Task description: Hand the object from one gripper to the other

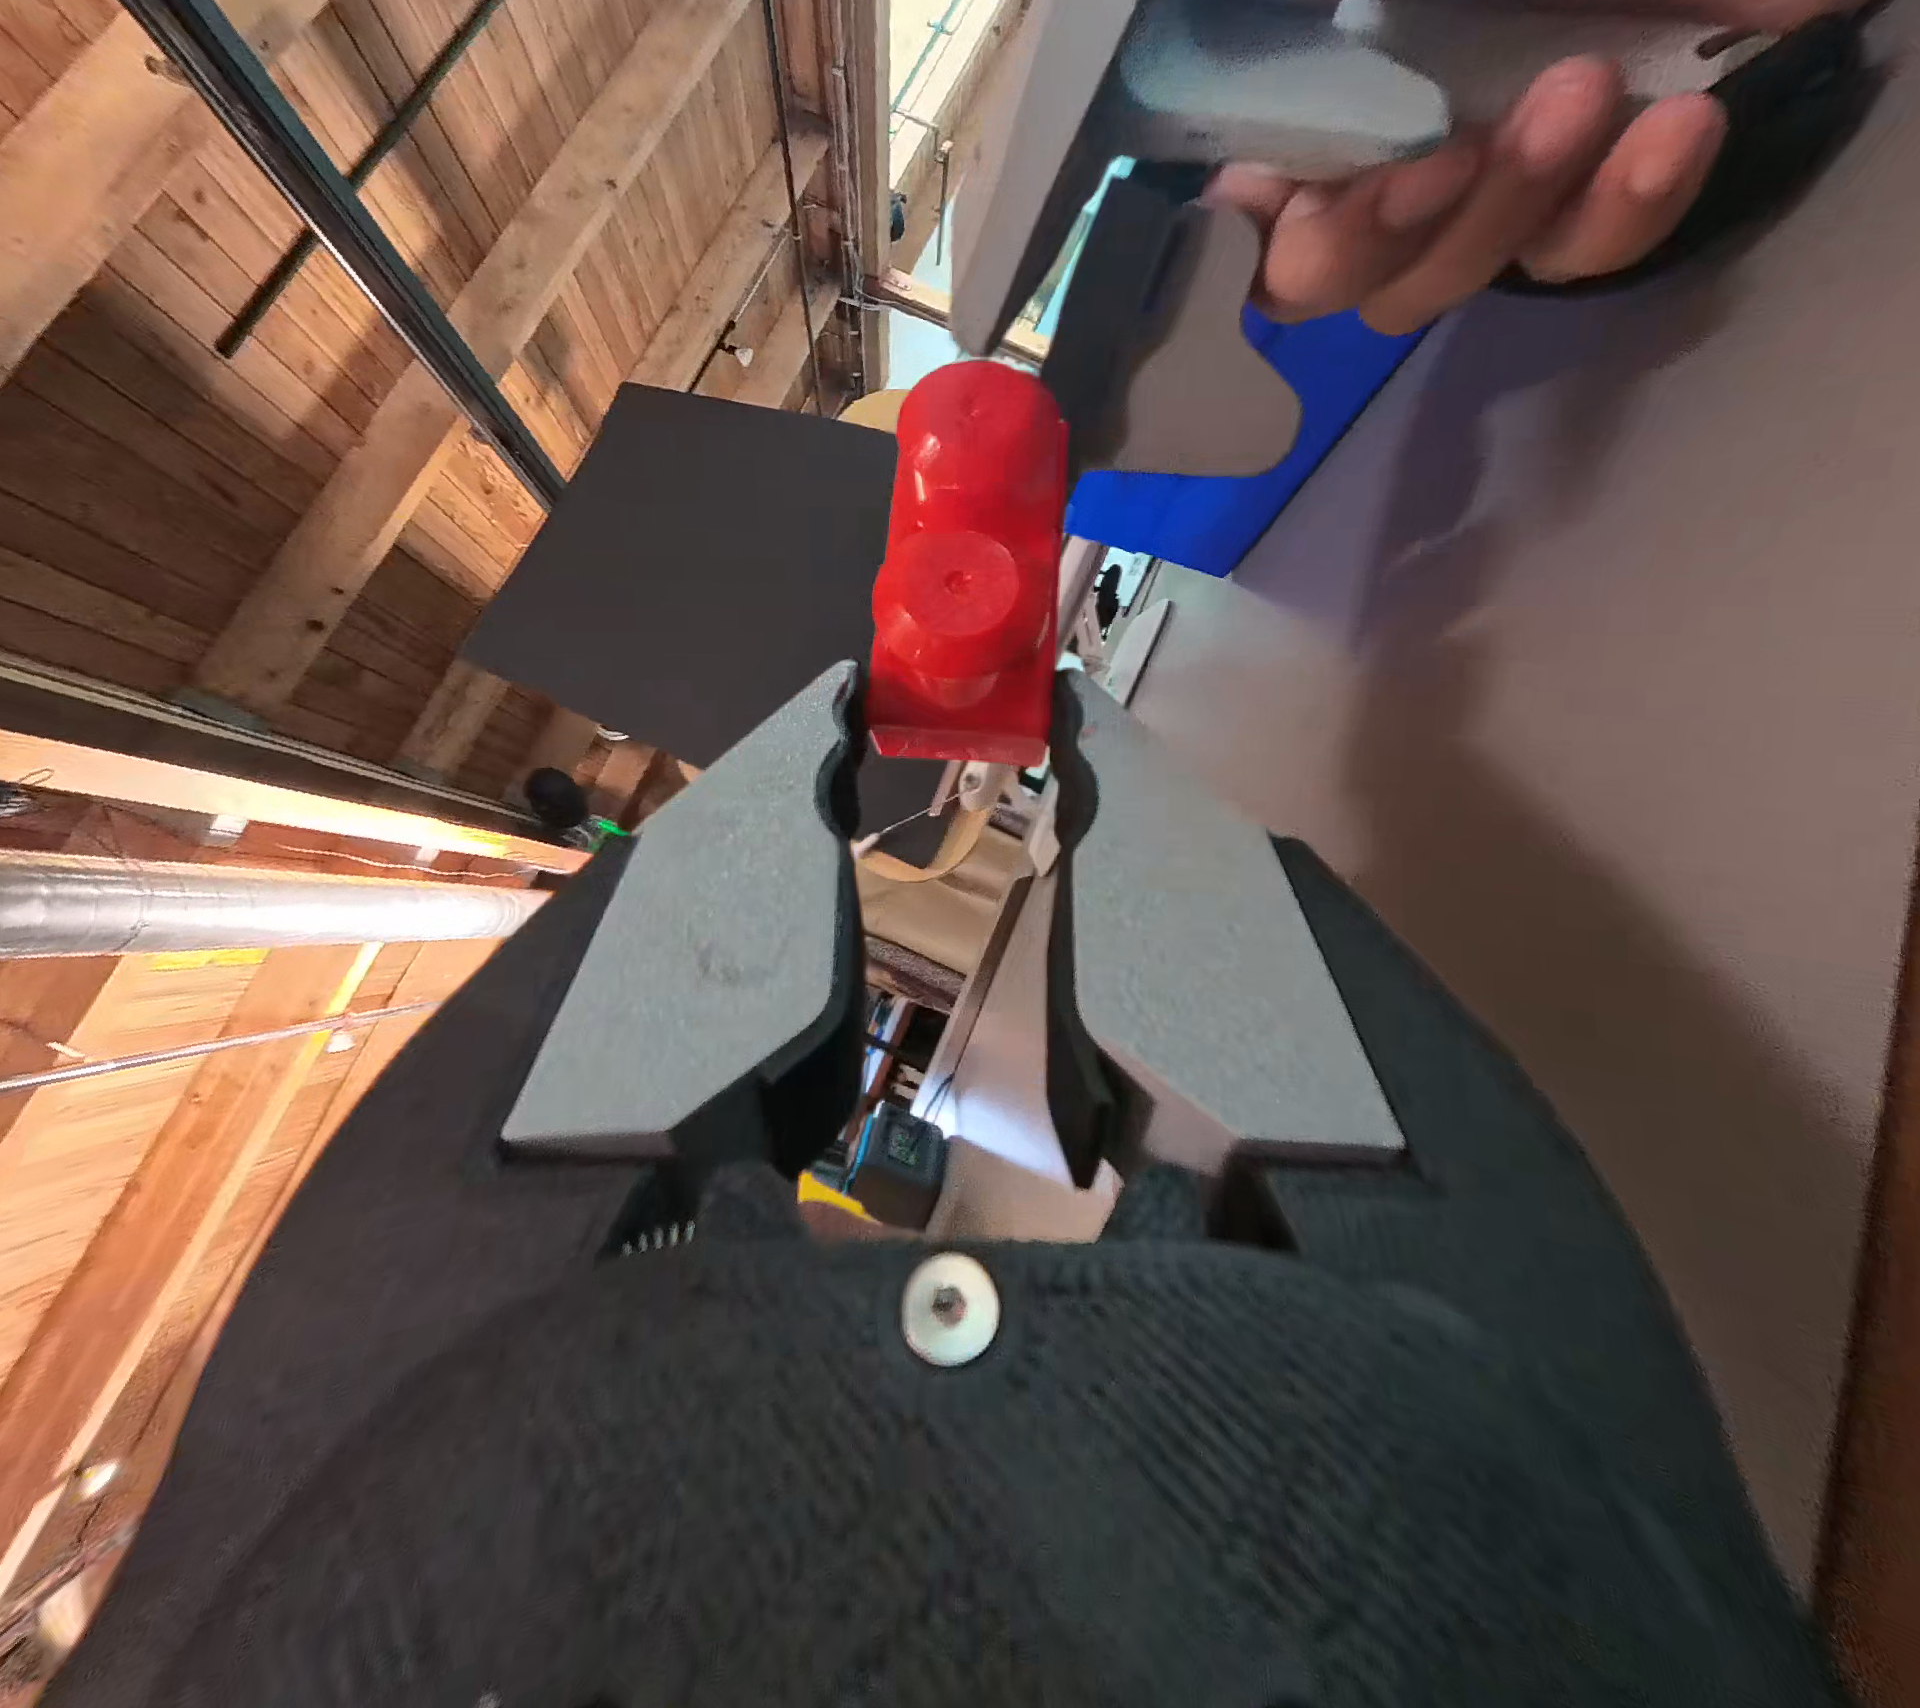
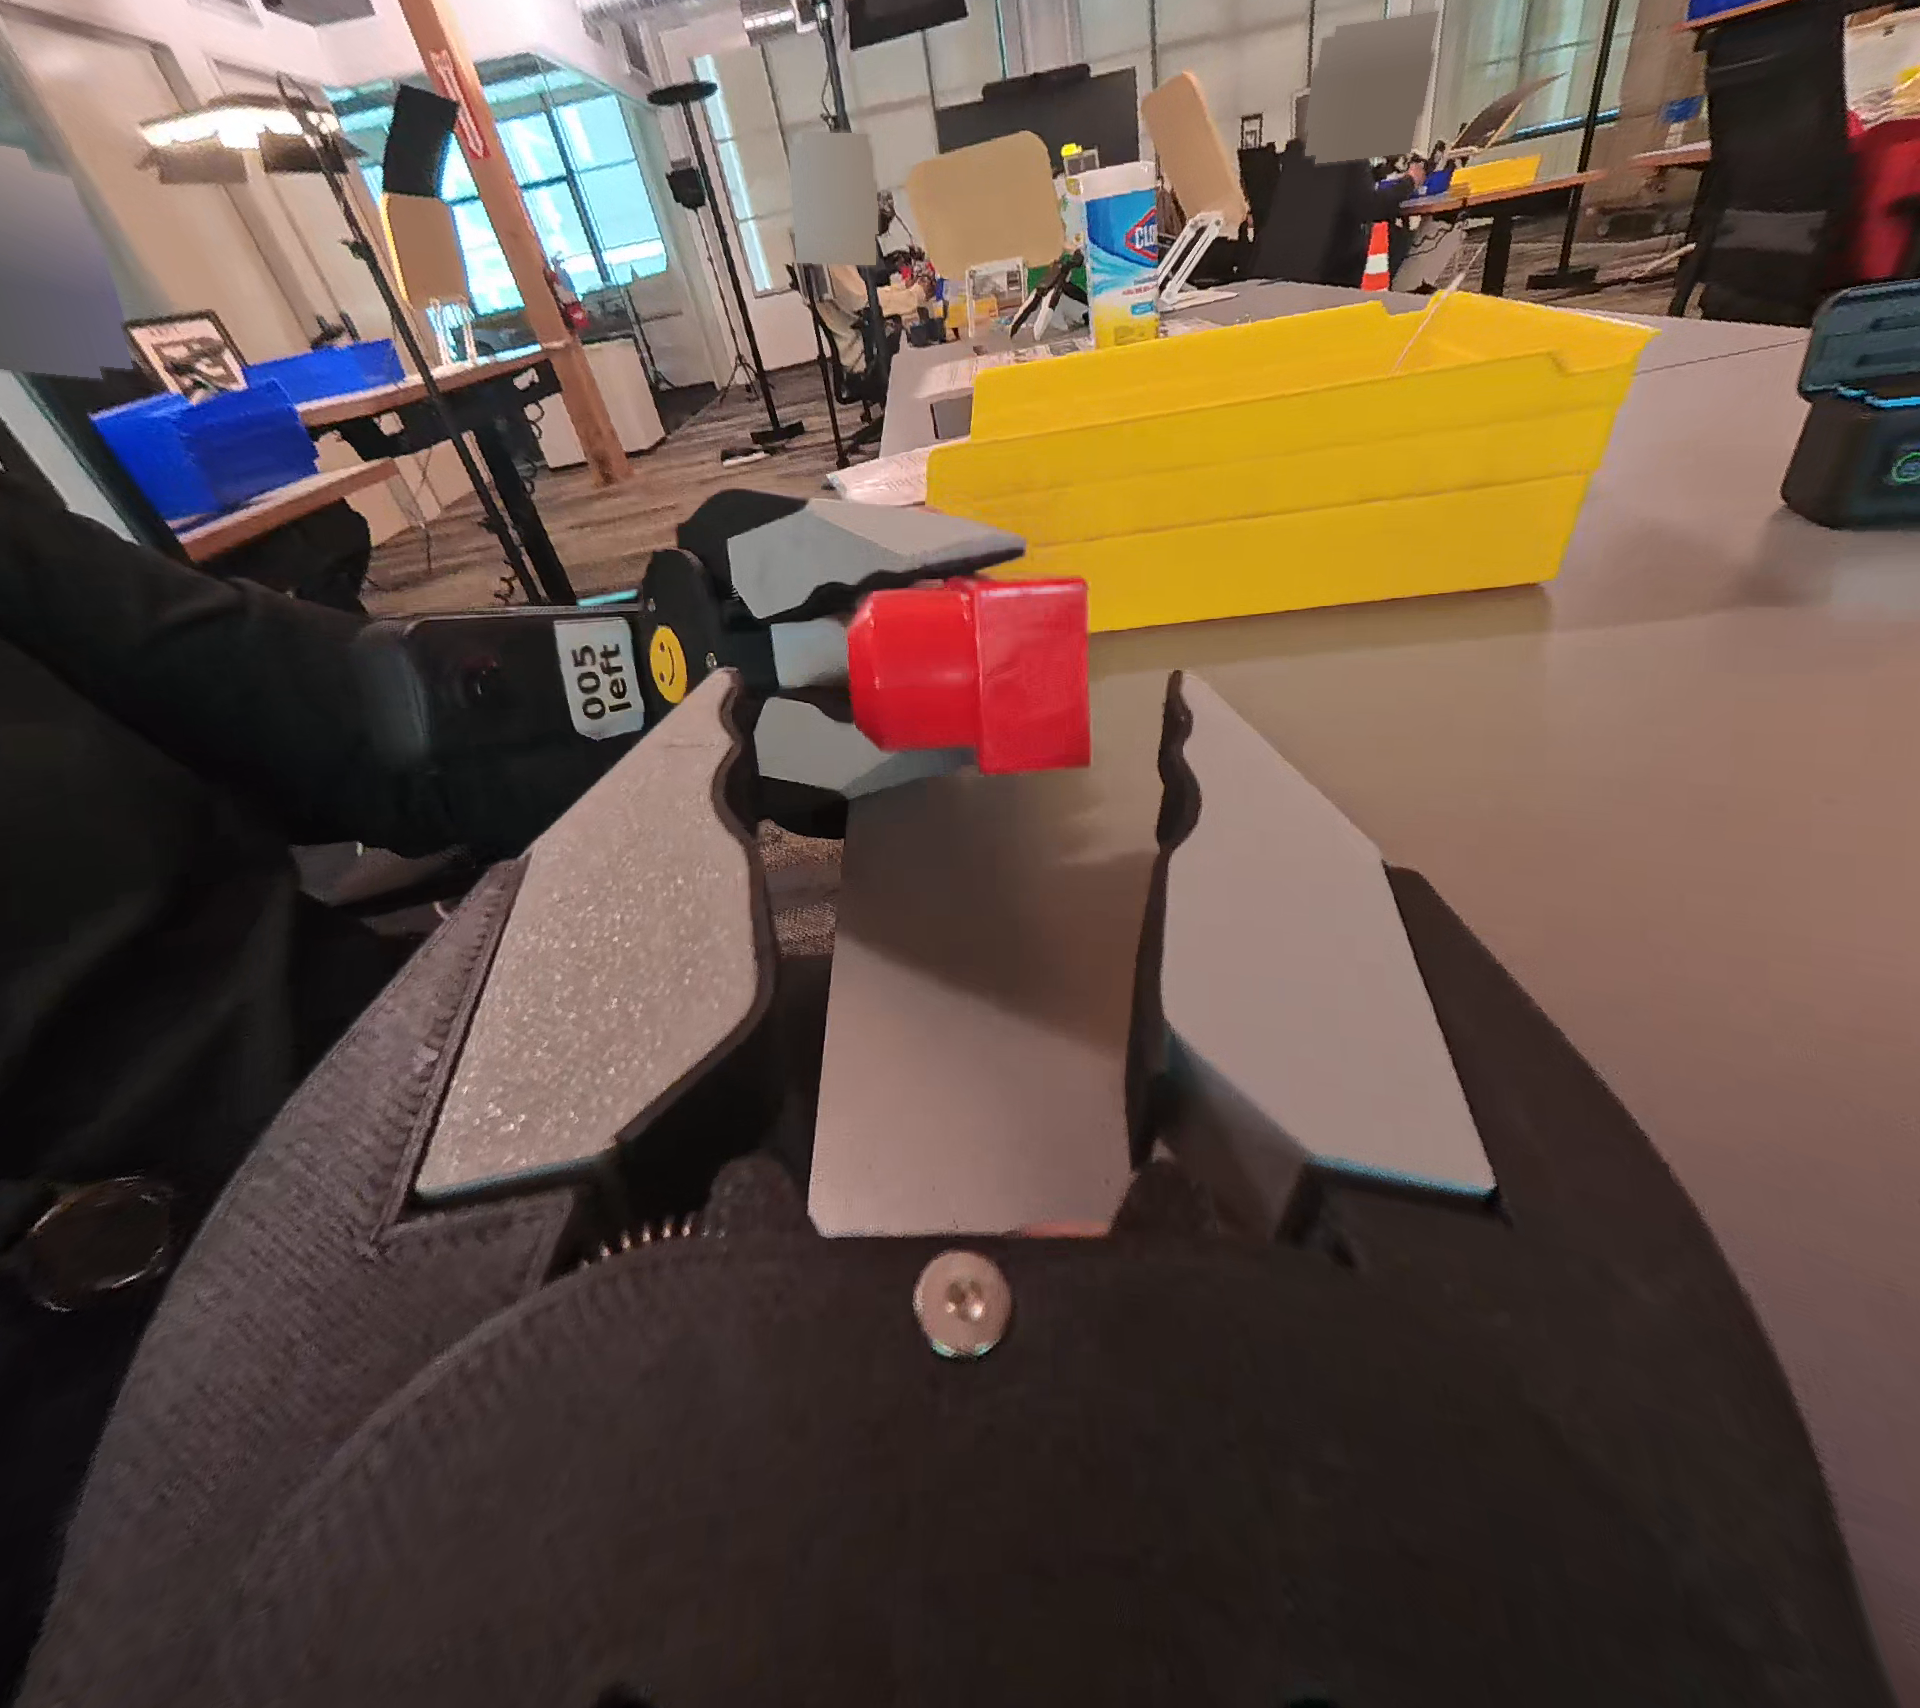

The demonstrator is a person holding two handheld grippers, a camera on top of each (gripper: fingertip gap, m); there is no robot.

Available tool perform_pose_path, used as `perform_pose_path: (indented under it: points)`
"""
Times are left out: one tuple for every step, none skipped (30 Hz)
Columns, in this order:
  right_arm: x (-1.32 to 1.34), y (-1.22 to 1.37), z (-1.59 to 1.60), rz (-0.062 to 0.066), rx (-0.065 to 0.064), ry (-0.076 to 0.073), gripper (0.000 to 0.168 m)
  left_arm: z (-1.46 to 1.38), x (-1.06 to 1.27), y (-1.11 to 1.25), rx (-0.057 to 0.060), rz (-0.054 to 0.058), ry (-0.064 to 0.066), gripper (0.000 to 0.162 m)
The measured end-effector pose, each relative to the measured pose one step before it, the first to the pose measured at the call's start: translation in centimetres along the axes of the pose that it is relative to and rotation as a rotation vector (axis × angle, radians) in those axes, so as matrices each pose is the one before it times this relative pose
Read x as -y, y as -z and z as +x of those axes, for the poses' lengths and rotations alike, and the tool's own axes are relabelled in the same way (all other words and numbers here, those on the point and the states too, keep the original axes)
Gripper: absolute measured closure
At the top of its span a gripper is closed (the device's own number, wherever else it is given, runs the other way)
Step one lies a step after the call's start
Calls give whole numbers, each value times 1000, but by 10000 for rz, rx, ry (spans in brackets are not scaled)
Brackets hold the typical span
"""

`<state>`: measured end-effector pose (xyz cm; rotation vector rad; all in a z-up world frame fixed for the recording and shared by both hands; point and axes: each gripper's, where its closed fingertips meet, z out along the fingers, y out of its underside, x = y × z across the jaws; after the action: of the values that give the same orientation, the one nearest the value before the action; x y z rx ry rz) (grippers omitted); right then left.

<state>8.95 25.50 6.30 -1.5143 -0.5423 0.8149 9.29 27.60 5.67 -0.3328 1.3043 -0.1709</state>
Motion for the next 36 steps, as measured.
perform_pose_path:
  points:
    - [-82, -205, -125, -44, 1, 109, 99, 249, 106, -19, -57, 48, -39, 130]
    - [-60, -176, -61, -24, -39, 125, 111, 120, 105, -34, -6, 6, -40, 129]
    - [-129, -123, -49, -78, -39, 123, 126, 103, 78, -33, -26, -17, 90, 129]
    - [-50, -58, -49, -43, -18, 101, 126, 44, -51, -43, -9, -54, 97, 129]
    - [-23, -16, 14, -12, -26, 35, 126, 56, -57, -23, -40, -23, 95, 130]
    - [-76, -3, 49, -55, -30, 6, 126, 123, -81, -28, -89, -29, 145, 129]
    - [-110, 5, 89, -93, -80, 86, 126, 222, -112, -37, -145, -52, 152, 130]
    - [-77, 19, 97, -85, -153, 242, 126, 215, -126, -66, -150, -43, 208, 130]
    - [-70, 15, 128, -79, -233, 386, 126, 321, -231, -113, -264, -103, 350, 128]
    - [-79, 19, 174, -78, -290, 485, 126, 434, -274, -129, -452, -171, 495, 118]
    - [-31, 21, 138, -50, -263, 518, 126, 477, -190, -74, -589, -161, 566, 109]
    - [-30, 23, 88, -39, -203, 507, 126, 492, -180, -16, -715, -181, 565, 103]
    - [-123, -3, 35, -79, -139, 489, 126, 400, -374, 24, -751, -317, 582, 100]
    - [-175, -3, -61, -124, -66, 472, 126, 292, -488, 110, -740, -361, 718, 99]
    - [-34, 31, -218, -13, 38, 480, 126, 653, -257, 270, -1003, -180, 968, 97]
    - [261, 117, -310, 202, 104, 435, 126, 973, 1, 443, -1237, -1, 1099, 95]
    - [514, 205, -208, 346, 71, 292, 126, 400, 378, 480, -808, 290, 1116, 94]
    - [604, 253, -128, 370, 70, 148, 126, 114, 760, 509, -597, 576, 1210, 91]
    - [621, 248, -237, 359, 164, 103, 126, 268, 947, 488, -740, 649, 1313, 92]
    - [563, 220, -401, 322, 261, 160, 126, 331, 939, 411, -783, 587, 1310, 93]
    - [452, 164, -503, 232, 296, 253, 126, 494, 869, 370, -841, 500, 1194, 93]
    - [340, 115, -441, 117, 225, 313, 126, 505, 705, 305, -790, 401, 1074, 95]
    - [325, 51, -358, 46, 157, 331, 126, 49, 412, 192, -438, 233, 972, 99]
    - [353, 0, -309, 30, 120, 335, 126, -203, 151, 60, -223, 95, 802, 100]
    - [367, -62, -183, 20, 51, 326, 126, -7, 2, -41, -257, 37, 601, 98]
    - [282, -105, -69, -24, -17, 288, 126, 287, -23, -117, -365, 60, 394, 98]
    - [99, -138, -91, -100, 0, 260, 126, 376, -51, -153, -361, 55, 299, 97]
    - [-176, -154, -68, -241, -26, 283, 126, 352, -152, -190, -326, -37, 241, 97]
    - [-409, -139, -30, -364, -67, 336, 126, 270, -207, -201, -248, -95, 169, 96]
    - [-382, -134, -145, -321, -5, 283, 126, 153, -194, -214, -150, -66, 102, 96]
    - [-173, -122, -235, -169, 70, 139, 126, -53, -185, -242, -11, -40, 37, 98]
    - [16, -127, -145, -35, 35, 56, 126, -256, -164, -292, 105, -30, -76, 103]
    - [120, -159, -69, 36, 1, 15, 126, -321, -42, -288, 167, 53, -169, 112]
    - [-12, -188, -66, -30, 8, -21, 126, 161, 90, -210, -118, 142, -145, 119]
    - [-159, -120, 36, -83, -52, -9, 126, 91, 209, -84, -57, 197, -52, 121]
    - [-75, 18, 158, 10, -104, -46, 126, -28, 162, 11, 23, 114, -82, 121]
